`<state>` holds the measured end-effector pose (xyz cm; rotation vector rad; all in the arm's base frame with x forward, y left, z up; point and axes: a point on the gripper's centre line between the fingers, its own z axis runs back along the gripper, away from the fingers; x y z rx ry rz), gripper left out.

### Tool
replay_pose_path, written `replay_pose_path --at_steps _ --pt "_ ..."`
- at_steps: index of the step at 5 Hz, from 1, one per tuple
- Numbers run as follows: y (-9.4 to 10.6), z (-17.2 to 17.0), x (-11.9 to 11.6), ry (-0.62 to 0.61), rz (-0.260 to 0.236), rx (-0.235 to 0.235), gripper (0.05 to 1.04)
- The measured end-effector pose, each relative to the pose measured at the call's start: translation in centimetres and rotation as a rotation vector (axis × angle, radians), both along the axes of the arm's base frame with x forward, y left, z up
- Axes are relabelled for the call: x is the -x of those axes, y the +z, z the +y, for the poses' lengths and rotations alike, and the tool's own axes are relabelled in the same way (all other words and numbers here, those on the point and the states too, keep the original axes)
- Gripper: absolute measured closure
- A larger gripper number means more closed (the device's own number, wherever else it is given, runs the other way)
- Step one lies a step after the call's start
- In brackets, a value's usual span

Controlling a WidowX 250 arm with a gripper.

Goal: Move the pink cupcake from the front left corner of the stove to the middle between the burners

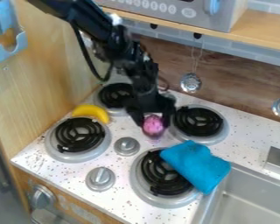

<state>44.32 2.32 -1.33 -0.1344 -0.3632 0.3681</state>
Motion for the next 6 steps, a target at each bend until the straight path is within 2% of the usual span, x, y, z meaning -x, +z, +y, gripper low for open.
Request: replay_pose_path --at_steps 2,3,4,5,6 --pt "0.5 -0.3 0.4 -0.095 0.013 -0.02 0.083" --pt "0.3 -0.2 1.0 -0.14 0.059 -0.035 0.083" --pt "0.5 -1.9 0.6 -0.207 0.001 0.066 0.083" --pt "0.3 -1.4 0.9 -0.193 0.017 0.039 0.083" --pt "2.0 -0.5 3.1 -0.189 0.032 -0.029 0.083"
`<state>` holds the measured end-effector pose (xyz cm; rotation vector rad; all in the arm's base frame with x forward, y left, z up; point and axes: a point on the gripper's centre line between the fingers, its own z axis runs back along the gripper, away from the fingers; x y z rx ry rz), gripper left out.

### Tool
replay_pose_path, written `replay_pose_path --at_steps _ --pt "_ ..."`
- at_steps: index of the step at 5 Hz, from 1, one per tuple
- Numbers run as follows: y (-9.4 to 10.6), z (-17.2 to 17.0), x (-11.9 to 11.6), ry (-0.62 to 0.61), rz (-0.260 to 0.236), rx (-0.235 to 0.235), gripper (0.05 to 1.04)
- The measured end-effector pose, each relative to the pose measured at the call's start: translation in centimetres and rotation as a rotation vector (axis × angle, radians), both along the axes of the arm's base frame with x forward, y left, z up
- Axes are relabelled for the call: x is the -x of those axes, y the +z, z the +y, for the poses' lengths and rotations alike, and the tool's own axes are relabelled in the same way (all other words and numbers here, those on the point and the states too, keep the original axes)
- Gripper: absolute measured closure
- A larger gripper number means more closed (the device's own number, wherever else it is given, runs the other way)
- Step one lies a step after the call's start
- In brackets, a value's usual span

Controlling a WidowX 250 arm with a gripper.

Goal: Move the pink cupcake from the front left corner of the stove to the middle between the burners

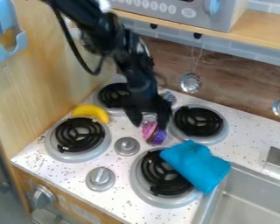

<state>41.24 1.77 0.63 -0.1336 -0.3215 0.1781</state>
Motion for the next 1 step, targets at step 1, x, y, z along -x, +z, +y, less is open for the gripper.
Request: replay_pose_path --at_steps 1 --pt "3.9 0.92 3.97 -0.016 -0.054 -0.098 0.083"
